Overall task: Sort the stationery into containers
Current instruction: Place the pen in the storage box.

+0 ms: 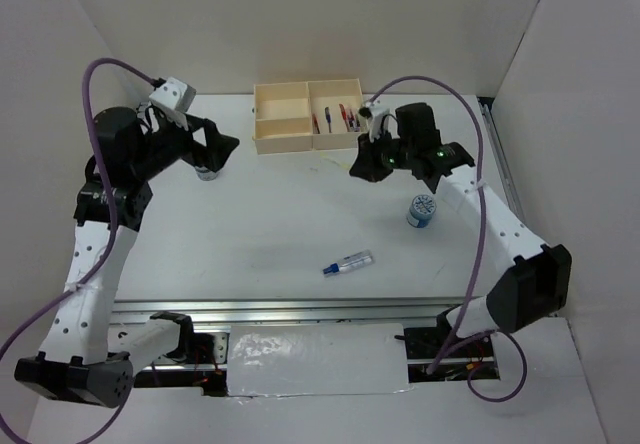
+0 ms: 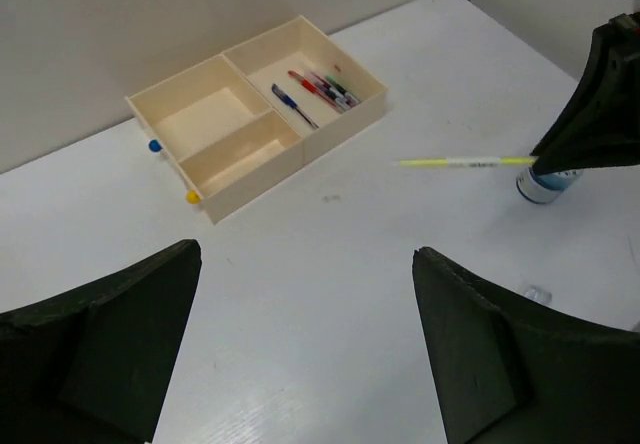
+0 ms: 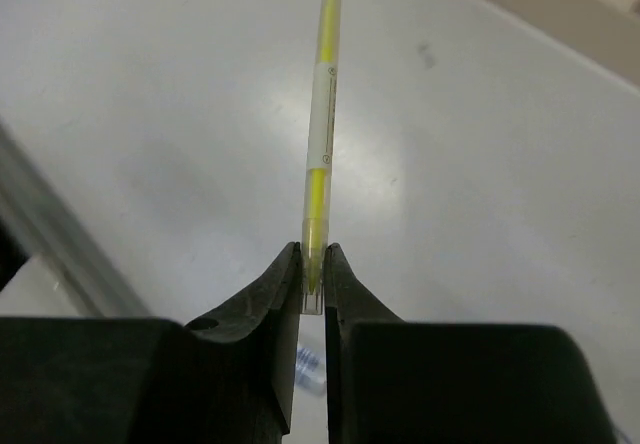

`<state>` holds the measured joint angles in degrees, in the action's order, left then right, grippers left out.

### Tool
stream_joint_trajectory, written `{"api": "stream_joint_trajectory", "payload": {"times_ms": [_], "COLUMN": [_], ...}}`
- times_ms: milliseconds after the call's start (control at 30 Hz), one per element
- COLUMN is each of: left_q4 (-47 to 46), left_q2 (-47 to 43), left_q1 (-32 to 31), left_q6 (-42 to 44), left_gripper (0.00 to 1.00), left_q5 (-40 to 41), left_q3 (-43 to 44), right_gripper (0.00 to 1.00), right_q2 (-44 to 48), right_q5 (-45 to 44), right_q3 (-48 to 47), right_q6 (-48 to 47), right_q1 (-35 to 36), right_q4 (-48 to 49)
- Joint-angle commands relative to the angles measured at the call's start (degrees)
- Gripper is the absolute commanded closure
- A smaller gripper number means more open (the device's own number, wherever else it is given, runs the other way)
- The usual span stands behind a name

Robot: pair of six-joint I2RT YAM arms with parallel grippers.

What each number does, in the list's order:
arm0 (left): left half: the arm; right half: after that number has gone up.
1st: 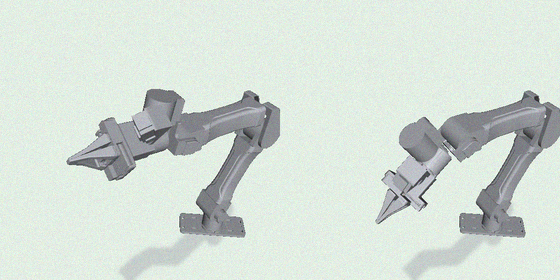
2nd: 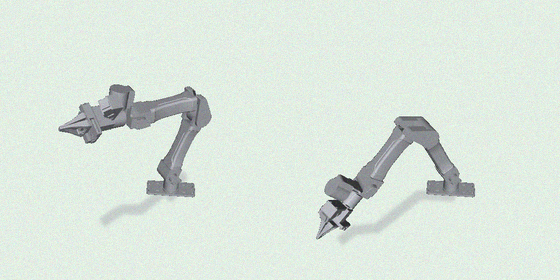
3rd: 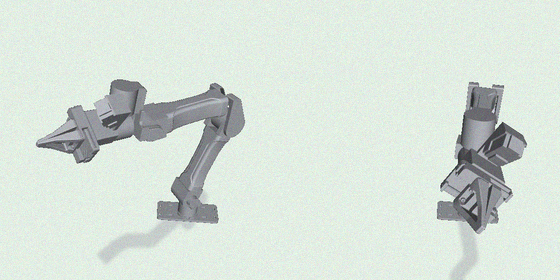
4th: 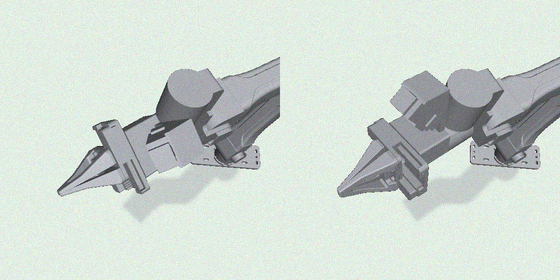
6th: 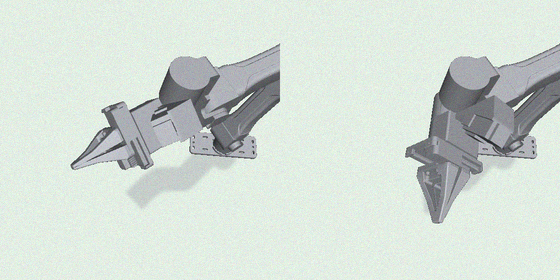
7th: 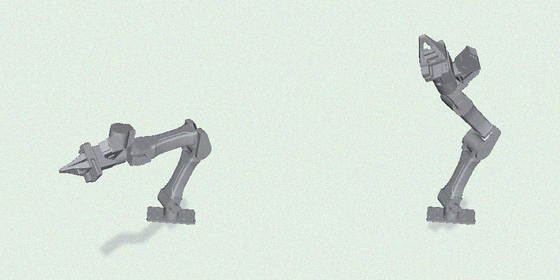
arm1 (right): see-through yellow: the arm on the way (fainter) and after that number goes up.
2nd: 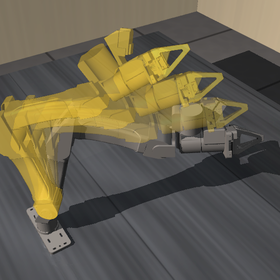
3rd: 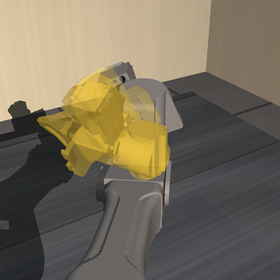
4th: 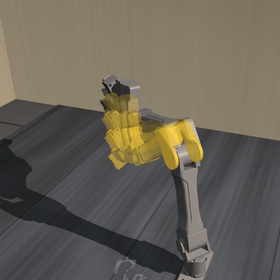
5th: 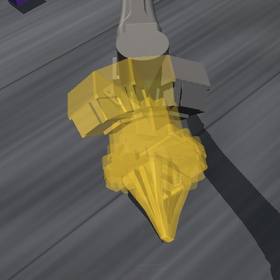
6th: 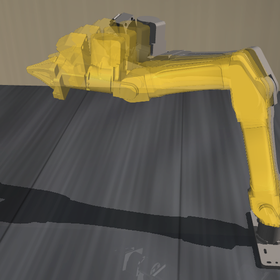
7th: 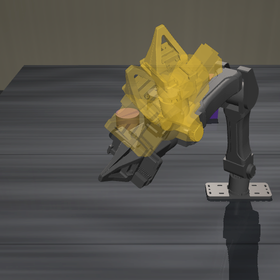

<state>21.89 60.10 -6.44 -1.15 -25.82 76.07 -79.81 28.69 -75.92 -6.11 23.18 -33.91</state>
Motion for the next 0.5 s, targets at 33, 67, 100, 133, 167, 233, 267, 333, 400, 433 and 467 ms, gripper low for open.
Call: {"api": "stream_joint_trajectory", "payload": {"times_ms": [33,67,100,133,167,233,267,333,400,433,467], "left_q4": [-3.07,-4.47,-6.58,-7.03,-6.69,-3.46,-2.04,1.47,2.45,2.46,2.02], "left_q2": [0.74,-0.15,-0.85,-1.90,-2.09,-0.95,-0.34,1.16,1.69,1.43,1.17], "left_q1": [3.88,3.89,3.89,3.45,3.19,1.96,1.43,0.20,-0.33,-0.33,-0.42], "left_q6": [-8.61,-8.43,-8.52,-8.96,-8.87,-7.73,-7.29,-6.06,-4.84,-4.57,-4.13], "left_gripper": [0.01,0.01,0.01,0.01,0.01,0.01,0.01,0.01,0.01,0.01,0.01], "left_q5": [-3.10,-2.57,-0.30,0.42,0.68,0.25,0.77,2.18,2.36,2.36,2.01], "left_q3": [-1.00,-4.41,-6.01,-7.16,-8.12,-7.96,-7.44,-7.17,-7.86,-8.39,-9.79], "right_gripper": [1.00,1.00,1.00,1.00,1.00,1.00,1.00,1.00,1.00,1.00,1.00], "right_q2": [-7.52,-9.21,-11.05,-14.55,-16.24,-22.28,-24.23,-30.54,-34.25,-37.06,-38.30], "right_q5": [-12.32,-16.08,-18.12,-19.88,-22.77,-23.76,-24.98,-26.83,-30.08,-30.88,-32.36], "right_q3": [-7.73,-9.06,-10.20,-12.30,-13.28,-17.13,-18.90,-23.73,-27.24,-27.96,-28.49], "right_q6": [9.88,11.63,12.52,13.22,13.92,15.51,16.21,17.79,17.36,16.40,15.87], "right_q1": [-2.17,-2.26,-2.26,-2.26,-2.35,-2.70,-2.79,-2.88,-2.61,-2.35,-2.09], "right_q4": [19.12,20.28,21.77,24.22,25.46,27.83,28.37,29.95,31.35,33.19,33.64]}}
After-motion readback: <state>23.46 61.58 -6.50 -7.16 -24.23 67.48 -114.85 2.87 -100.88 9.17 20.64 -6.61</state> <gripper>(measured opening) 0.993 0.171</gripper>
